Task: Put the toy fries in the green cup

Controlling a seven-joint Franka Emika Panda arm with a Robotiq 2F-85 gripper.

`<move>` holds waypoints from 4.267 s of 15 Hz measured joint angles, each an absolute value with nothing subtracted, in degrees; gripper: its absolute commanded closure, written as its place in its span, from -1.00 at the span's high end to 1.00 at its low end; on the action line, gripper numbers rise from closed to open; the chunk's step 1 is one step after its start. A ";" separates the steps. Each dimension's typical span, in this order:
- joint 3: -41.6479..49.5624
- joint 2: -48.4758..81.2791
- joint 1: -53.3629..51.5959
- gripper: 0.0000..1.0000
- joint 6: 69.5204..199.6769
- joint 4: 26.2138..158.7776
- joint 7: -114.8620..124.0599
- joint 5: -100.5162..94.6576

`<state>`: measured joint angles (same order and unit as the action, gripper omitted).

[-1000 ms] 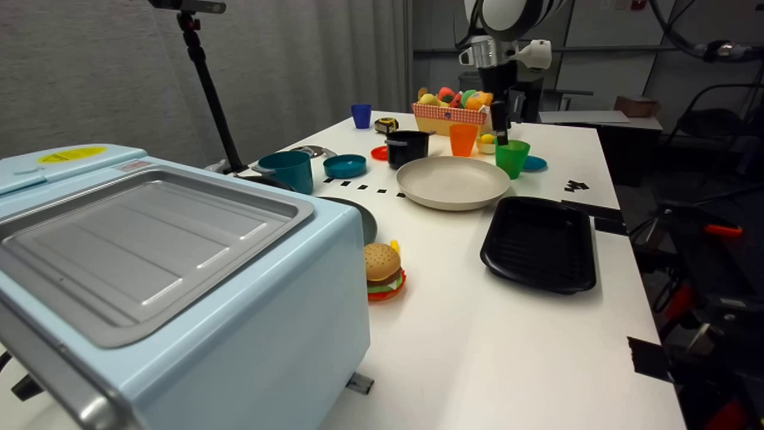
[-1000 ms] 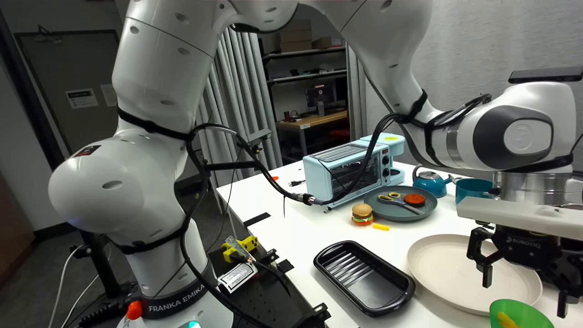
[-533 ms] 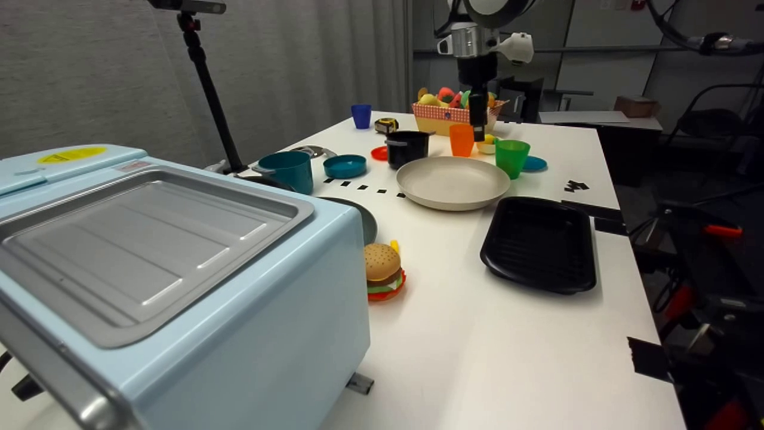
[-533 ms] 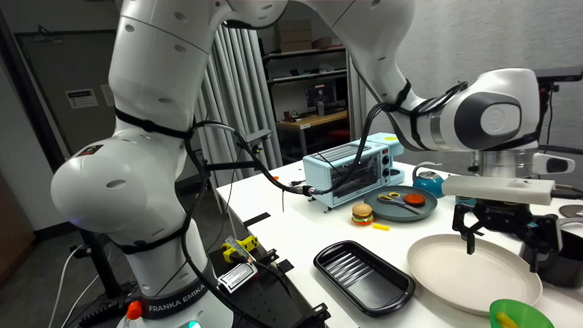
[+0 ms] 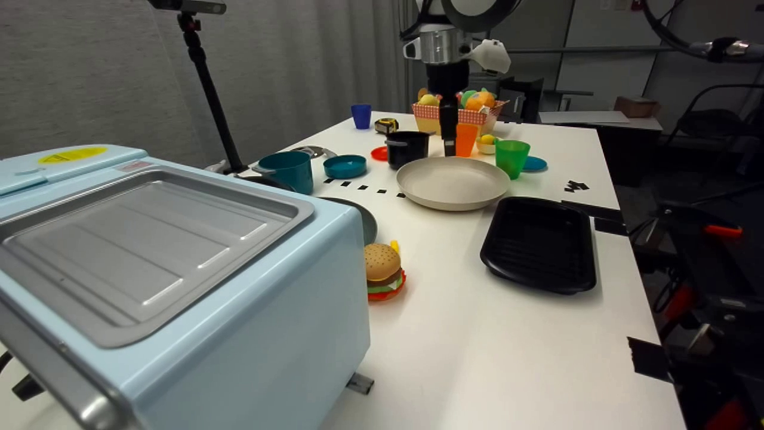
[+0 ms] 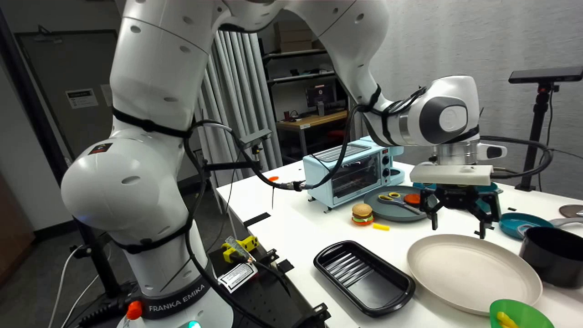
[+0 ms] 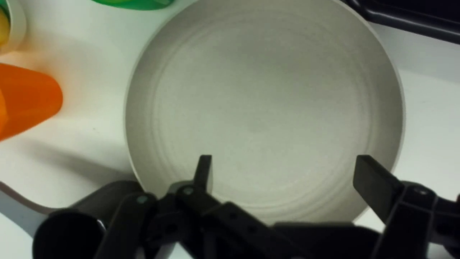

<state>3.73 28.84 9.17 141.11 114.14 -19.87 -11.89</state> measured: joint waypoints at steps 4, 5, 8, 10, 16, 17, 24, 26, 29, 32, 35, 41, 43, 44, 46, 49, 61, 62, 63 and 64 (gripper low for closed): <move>1.62 28.81 7.17 1.00 142.31 115.50 -19.86 -11.87; 1.03 28.79 6.84 1.00 142.44 115.87 -19.88 -11.86; -0.41 28.54 6.07 1.00 143.37 117.28 -19.92 -11.86; -0.62 28.33 5.94 1.00 143.51 117.67 -19.92 -11.86; -0.56 27.90 5.94 1.00 143.51 118.01 -19.92 -11.86; -0.56 27.88 5.94 1.00 143.51 118.07 -19.92 -11.86; -0.90 28.41 5.29 1.00 143.51 118.43 -19.95 -11.91; -1.57 28.95 4.45 1.00 143.51 118.95 -19.88 -11.83; -3.16 30.14 3.40 1.00 143.51 119.16 -18.88 -10.69; -4.53 31.37 2.57 1.00 143.51 119.13 -15.93 -7.69; -5.32 32.53 2.07 1.00 143.96 118.87 -11.89 -3.43; -5.11 33.77 2.05 1.00 149.96 118.77 -4.16 2.78; -5.07 34.07 2.04 1.00 151.42 118.79 -1.91 3.74; -5.07 34.26 1.99 1.00 152.17 118.83 -0.73 4.00; -5.07 34.83 1.74 1.00 154.02 118.88 1.74 4.44; -4.99 35.92 1.01 1.00 156.77 118.89 5.24 5.05; -3.61 37.86 -1.31 1.00 158.73 118.79 12.60 6.07; -3.24 37.94 -1.56 1.00 158.73 118.78 12.94 6.07; -2.87 38.05 -1.81 1.00 158.73 118.76 13.28 6.07; -2.44 38.22 -2.10 1.00 158.73 118.71 13.60 6.07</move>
<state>-2.44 38.22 -2.10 158.73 118.71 13.60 6.07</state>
